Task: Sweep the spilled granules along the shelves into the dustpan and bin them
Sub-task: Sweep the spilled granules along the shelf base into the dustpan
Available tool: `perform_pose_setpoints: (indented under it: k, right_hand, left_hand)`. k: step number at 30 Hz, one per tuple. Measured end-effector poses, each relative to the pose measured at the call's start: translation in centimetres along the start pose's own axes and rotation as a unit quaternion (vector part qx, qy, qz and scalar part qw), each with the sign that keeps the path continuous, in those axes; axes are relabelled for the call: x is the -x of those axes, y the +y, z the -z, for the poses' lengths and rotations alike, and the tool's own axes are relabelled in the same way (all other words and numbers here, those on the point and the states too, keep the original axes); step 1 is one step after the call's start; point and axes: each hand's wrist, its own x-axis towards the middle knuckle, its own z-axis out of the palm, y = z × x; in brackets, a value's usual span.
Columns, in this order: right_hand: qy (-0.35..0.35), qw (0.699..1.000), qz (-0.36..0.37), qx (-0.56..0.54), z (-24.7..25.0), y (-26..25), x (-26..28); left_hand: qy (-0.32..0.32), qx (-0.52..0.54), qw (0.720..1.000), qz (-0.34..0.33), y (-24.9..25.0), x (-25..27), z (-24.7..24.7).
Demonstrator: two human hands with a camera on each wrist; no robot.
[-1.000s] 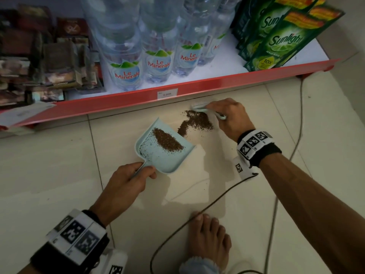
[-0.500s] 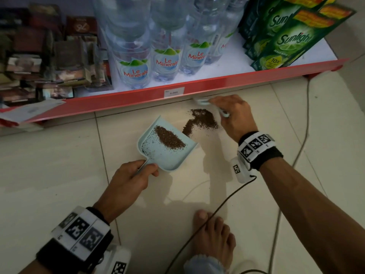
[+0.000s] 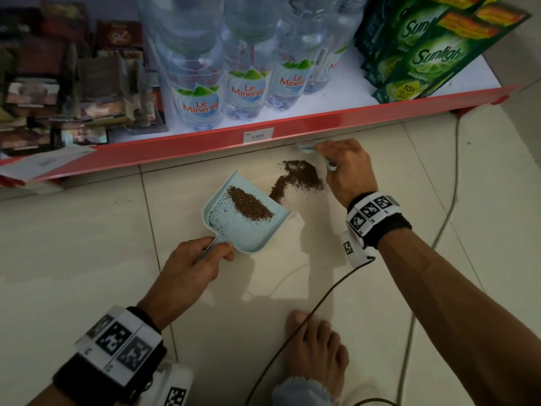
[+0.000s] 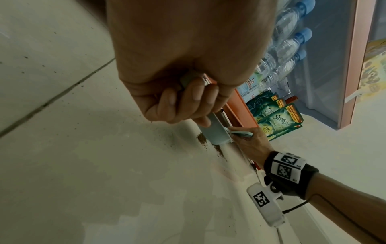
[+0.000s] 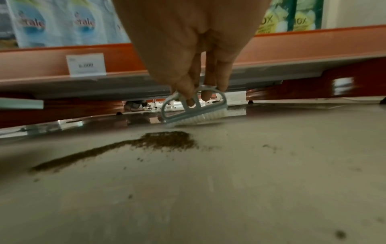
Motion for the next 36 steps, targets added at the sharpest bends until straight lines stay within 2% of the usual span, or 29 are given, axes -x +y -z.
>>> perform_pose_setpoints:
  k: [2, 4, 6, 8, 9, 10, 11, 13, 14, 15, 16, 17, 18, 19, 20, 21, 23, 25, 27, 30, 32, 33, 36]
  right_hand:
    - [-0.047, 0.998, 0.034, -0.019, -0.5, -0.8, 0.2]
    - [-0.071, 0.994, 0.061, -0.049, -0.7, -1.5, 0.6]
    - [-0.026, 0.996, 0.062, -0.066, -0.3, -1.6, 1.0]
    - [0.057, 0.996, 0.033, -0.067, 0.4, -0.8, 1.4]
    - [0.082, 0.995, 0.003, -0.049, 0.7, -0.1, 1.4]
    - [0.093, 0.995, -0.039, -0.021, 1.0, 0.7, 1.3]
    - [0.094, 0.992, -0.085, 0.009, 1.1, 1.5, 0.9]
    - [0.073, 0.983, -0.164, 0.047, 0.8, 2.8, -0.3]
    - [0.055, 0.981, -0.182, 0.049, 0.6, 3.0, -0.9]
    - [0.036, 0.983, -0.178, 0.039, 0.2, 2.8, -1.4]
    - [0.019, 0.988, -0.153, 0.019, -0.2, 2.3, -1.8]
    - [0.001, 0.994, -0.112, -0.004, -0.5, 1.5, -2.1]
    - [-0.020, 0.997, -0.062, -0.029, -0.9, 0.7, -2.2]
    - [-0.043, 0.997, -0.011, -0.055, -1.0, -0.2, -2.1]
    - [-0.068, 0.994, 0.034, -0.078, -1.0, -1.0, -1.9]
    - [-0.092, 0.989, 0.072, -0.092, -0.9, -1.6, -1.5]
    - [-0.116, 0.981, 0.120, -0.100, -0.1, -2.1, -0.7]
    - [-0.103, 0.982, 0.125, -0.099, 1.0, -1.8, 0.0]
    - [-0.051, 0.992, 0.094, -0.073, 1.8, -0.8, 0.2]
    - [0.006, 1.000, -0.014, 0.017, 2.1, 0.8, -0.9]
    - [-0.009, 0.996, -0.068, 0.055, 1.2, 0.8, -2.0]
    - [-0.031, 0.996, -0.073, 0.047, 0.5, 0.5, -2.5]
    - [-0.105, 0.994, 0.006, -0.016, -1.1, -1.8, -3.3]
  left_hand:
    - [-0.043, -0.049, 0.998, -0.026, -0.7, -0.5, 0.6]
    - [-0.027, -0.087, 0.995, -0.035, -1.5, -0.6, 0.9]
    - [0.015, -0.115, 0.992, -0.039, -1.6, -0.2, 0.0]
    - [0.044, -0.069, 0.996, -0.018, -2.5, -0.2, -0.3]
    - [-0.005, -0.027, 0.999, -0.033, -2.7, 0.1, 0.0]
    - [0.003, 0.012, 0.999, -0.051, -3.6, 0.3, -0.4]
    - [0.033, 0.003, 0.996, -0.083, -3.6, -0.1, -0.4]
    - [0.087, 0.033, 0.995, -0.041, -6.5, -1.7, -0.5]
    - [0.091, 0.080, 0.993, -0.003, -9.7, -0.9, -0.9]
    - [0.113, 0.156, 0.979, 0.062, -13.7, 0.6, -0.3]
    - [0.167, 0.250, 0.941, 0.156, -17.9, 2.7, 0.9]
    - [0.164, 0.378, 0.889, 0.201, -20.2, 5.2, 2.0]
    - [0.132, 0.566, 0.786, 0.210, -20.9, 7.0, 3.7]
    - [0.182, 0.647, 0.708, 0.219, -22.5, 8.7, 5.4]
    - [0.217, 0.673, 0.670, 0.224, -23.8, 9.4, 6.7]
    - [0.226, 0.685, 0.654, 0.227, -24.0, 9.8, 8.1]
    - [0.227, 0.688, 0.652, 0.225, -23.2, 9.8, 8.7]
    - [0.225, 0.686, 0.652, 0.232, -22.9, 9.7, 7.9]
    - [0.227, 0.689, 0.643, 0.244, -23.4, 10.1, 7.8]
    - [0.233, 0.690, 0.641, 0.242, -23.2, 10.3, 7.7]
    - [0.227, 0.689, 0.644, 0.243, -23.2, 10.2, 7.5]
    - [0.225, 0.685, 0.648, 0.245, -23.2, 10.1, 7.5]
    - [0.220, 0.676, 0.661, 0.239, -23.1, 9.9, 7.5]
